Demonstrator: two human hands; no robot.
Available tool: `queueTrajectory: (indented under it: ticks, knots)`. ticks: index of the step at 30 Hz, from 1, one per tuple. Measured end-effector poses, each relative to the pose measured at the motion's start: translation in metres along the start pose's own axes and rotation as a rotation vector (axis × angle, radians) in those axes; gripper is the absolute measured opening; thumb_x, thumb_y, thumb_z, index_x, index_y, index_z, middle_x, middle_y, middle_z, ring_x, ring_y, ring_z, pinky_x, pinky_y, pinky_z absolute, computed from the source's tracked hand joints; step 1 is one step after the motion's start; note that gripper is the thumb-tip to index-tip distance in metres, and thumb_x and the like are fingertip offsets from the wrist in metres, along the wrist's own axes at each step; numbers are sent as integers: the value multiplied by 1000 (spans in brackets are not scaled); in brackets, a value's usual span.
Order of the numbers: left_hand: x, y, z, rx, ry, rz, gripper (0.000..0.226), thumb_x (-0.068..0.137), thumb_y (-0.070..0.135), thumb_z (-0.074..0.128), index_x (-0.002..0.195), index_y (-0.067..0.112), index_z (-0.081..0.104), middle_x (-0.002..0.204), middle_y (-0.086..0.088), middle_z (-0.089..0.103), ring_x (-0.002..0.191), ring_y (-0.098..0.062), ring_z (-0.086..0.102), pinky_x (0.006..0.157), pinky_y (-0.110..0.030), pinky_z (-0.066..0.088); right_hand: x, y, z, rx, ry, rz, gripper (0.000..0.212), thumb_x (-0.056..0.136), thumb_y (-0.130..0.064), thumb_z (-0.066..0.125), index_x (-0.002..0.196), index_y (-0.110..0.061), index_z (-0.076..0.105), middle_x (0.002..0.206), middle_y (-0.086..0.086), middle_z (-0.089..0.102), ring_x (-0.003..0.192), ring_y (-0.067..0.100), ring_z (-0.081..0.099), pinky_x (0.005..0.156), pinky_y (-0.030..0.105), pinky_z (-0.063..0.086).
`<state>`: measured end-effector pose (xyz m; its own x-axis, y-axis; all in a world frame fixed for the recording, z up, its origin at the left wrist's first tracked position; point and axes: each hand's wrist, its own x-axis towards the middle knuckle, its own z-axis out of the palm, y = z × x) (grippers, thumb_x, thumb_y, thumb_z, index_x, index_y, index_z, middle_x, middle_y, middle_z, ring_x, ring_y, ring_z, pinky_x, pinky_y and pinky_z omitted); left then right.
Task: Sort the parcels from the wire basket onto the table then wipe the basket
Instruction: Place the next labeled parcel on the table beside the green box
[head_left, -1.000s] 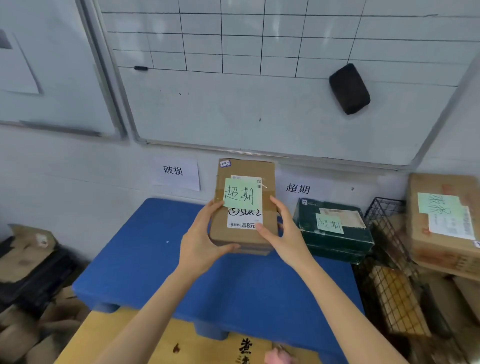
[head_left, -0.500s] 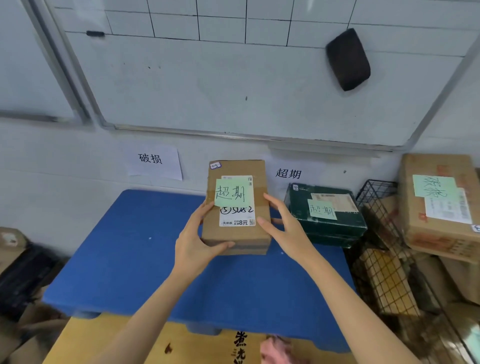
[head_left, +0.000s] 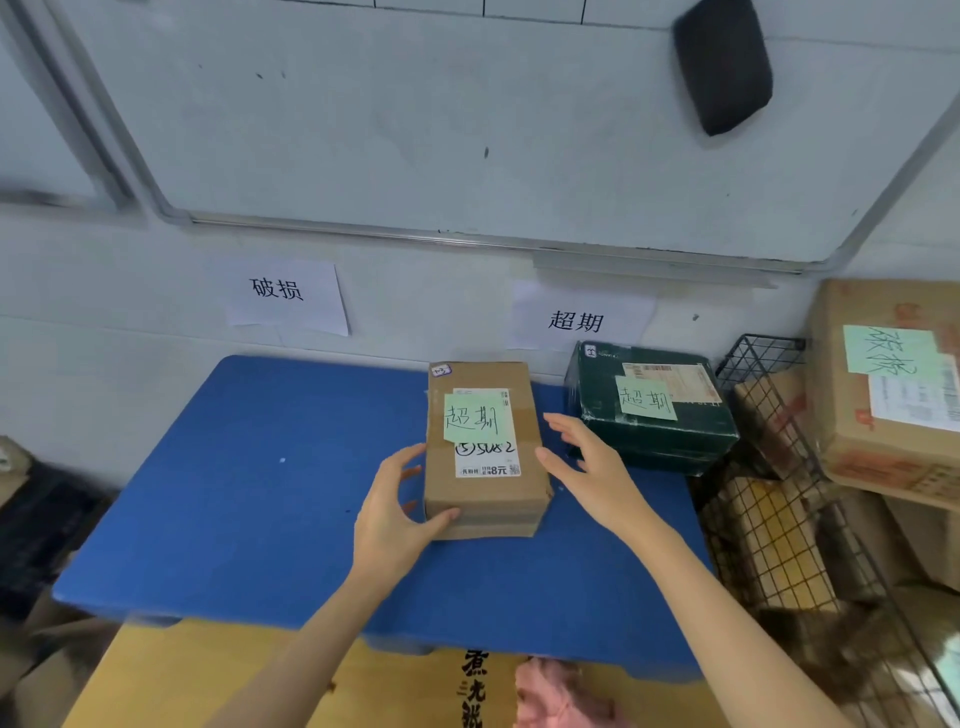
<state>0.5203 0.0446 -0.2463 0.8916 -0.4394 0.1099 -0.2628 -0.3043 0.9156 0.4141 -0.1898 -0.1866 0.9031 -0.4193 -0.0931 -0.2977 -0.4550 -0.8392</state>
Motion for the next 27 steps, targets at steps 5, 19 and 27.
queueTrajectory:
  ticks: [5, 19, 27]
  knots:
    - [9, 5, 1, 47, -96, 74, 95, 66, 35, 90, 141, 50, 34, 153, 26, 29, 134, -1, 41, 97, -32, 52, -2, 7, -6, -144, 38, -50, 56, 95, -49, 57, 147, -40, 37, 147, -29, 35, 136, -5, 31, 112, 31, 31]
    - [38, 5, 19, 110, -121, 112, 83, 64, 38, 90, 134, 45, 47, 152, 29, 29, 128, 19, 31, 83, -30, 55, -10, 32, -24, -719, 295, -150, 61, 97, -42, 56, 151, -23, 37, 160, 0, 30, 150, 22, 20, 118, 39, 22]
    - [68, 6, 39, 75, -167, 136, 84, 58, 51, 86, 132, 50, 46, 151, 31, 31, 134, 1, 38, 81, -40, 58, -18, 49, -40, -740, 326, -48, 63, 96, -44, 56, 152, -24, 35, 161, 1, 26, 151, 24, 18, 118, 43, 24]
